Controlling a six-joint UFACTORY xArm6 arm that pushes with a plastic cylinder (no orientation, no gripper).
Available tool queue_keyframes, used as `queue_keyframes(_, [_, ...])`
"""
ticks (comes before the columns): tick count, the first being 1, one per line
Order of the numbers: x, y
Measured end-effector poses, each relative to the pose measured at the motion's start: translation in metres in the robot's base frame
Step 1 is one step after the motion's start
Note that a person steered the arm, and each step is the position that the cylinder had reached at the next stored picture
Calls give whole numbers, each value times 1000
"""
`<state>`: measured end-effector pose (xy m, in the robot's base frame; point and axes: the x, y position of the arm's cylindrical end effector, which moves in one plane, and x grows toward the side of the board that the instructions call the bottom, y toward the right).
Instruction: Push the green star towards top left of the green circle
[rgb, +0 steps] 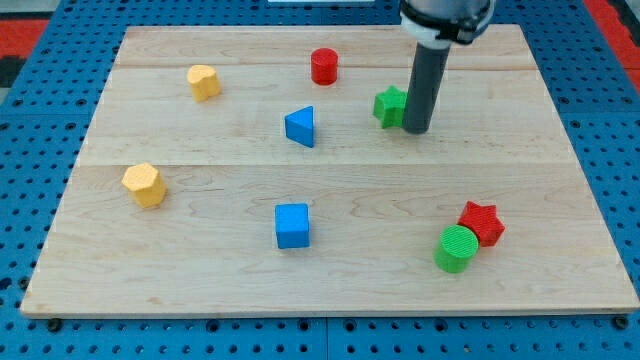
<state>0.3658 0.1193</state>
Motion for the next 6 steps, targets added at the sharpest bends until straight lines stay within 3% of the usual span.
queue_keyframes(1, [-48,10])
queue_keyframes(2, [-40,-51])
queue_keyframes(4, [77,-31])
queue_keyframes(5, [106,-25])
queue_keyframes(6, [61,-54])
